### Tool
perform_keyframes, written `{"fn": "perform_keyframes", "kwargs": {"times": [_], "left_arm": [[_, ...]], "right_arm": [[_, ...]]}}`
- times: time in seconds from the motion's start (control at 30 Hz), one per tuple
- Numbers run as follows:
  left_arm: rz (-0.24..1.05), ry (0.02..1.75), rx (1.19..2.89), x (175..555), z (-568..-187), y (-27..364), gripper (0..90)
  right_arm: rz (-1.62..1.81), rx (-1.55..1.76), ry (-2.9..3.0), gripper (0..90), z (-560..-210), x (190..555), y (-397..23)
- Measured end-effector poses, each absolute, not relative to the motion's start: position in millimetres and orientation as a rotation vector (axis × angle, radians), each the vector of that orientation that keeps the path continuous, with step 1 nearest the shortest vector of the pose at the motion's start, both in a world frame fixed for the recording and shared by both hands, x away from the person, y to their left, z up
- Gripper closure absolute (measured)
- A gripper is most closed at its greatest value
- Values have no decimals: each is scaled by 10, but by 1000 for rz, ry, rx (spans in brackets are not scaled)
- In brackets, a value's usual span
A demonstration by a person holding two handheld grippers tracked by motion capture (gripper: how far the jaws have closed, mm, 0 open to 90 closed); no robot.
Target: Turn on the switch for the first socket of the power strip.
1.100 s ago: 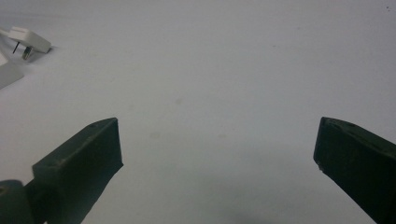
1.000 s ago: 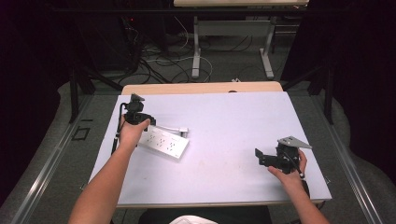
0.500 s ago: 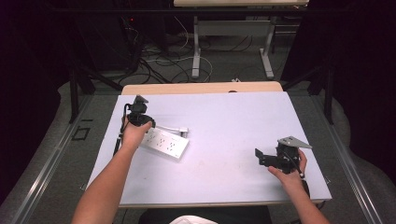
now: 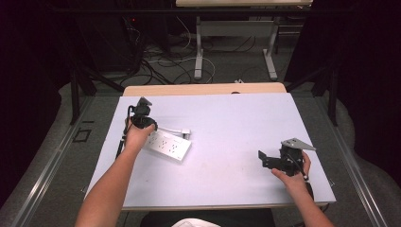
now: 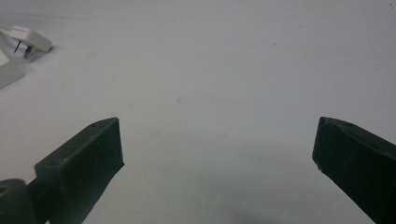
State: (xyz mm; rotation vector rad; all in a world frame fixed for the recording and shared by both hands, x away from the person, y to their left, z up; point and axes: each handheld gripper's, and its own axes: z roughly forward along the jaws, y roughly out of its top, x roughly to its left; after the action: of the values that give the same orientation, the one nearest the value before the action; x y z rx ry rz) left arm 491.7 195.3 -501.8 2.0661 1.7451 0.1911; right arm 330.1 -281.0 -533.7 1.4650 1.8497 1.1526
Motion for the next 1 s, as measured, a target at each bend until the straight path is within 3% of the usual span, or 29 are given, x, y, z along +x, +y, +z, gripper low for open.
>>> {"fn": "perform_keyframes", "kwargs": {"times": [0.37, 1.0], "left_arm": [[200, 1753, 2085, 4928, -5050, 1933, 863], [203, 1740, 2102, 4930, -5073, 1940, 873]], "right_arm": [[1152, 1465, 1851, 13, -5337, 3300, -2811], [1149, 1459, 1866, 13, -5345, 3302, -2804]]}}
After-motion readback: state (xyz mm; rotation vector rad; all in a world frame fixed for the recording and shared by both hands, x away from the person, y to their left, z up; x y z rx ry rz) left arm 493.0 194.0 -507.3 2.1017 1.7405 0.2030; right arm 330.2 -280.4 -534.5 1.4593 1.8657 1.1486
